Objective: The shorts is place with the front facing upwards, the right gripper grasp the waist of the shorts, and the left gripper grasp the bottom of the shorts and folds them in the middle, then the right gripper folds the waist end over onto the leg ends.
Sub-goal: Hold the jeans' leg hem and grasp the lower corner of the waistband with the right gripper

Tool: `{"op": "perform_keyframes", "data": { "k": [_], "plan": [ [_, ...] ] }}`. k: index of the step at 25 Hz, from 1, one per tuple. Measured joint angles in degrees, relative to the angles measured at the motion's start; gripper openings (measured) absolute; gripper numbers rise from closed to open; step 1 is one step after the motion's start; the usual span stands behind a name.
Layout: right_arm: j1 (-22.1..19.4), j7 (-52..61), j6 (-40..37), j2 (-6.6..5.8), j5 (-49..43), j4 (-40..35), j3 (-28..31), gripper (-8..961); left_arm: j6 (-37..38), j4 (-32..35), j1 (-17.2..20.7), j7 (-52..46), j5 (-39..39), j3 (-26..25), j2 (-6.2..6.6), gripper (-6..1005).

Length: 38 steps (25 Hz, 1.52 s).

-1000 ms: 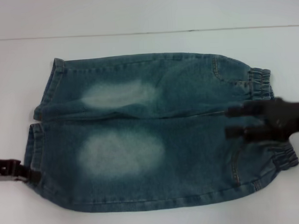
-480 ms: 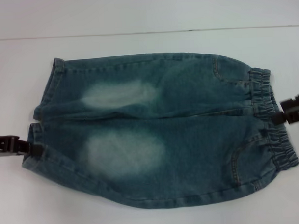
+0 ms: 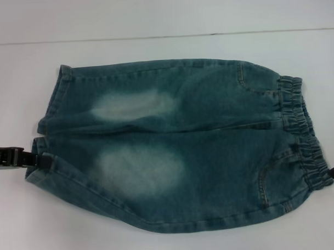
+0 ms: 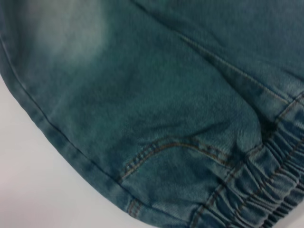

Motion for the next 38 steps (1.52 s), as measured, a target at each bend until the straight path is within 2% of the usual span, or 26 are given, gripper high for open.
{"op": "perform_keyframes", "data": {
  "k": [9,18,35,38],
  "plan": [
    [0.56,0.28,2.68,0.76,-2.86,4.03,-4.41,745,-0.08,-0.05,0.16,0.11,-0.38,0.00,-0.26,30],
    [1.26,0.34,6.75,1.56,-3.78,7.34,-5.26,742,-1.53,-0.10,0.22,0.13,-0.86,0.00,-0.32,30],
    [2.19,0.06,7.99,1.67,-2.91,9.99,-5.71,736,-1.41,-0.14,0.78,0.72,-1.33,0.00,-0.68,30],
    [2.19,-0.34,7.44,1.16,-0.80,9.98,-4.88,735,-1.39,-0.14,0.84,0.78,-1.33,0.02,-0.68,30]
  ]
}}
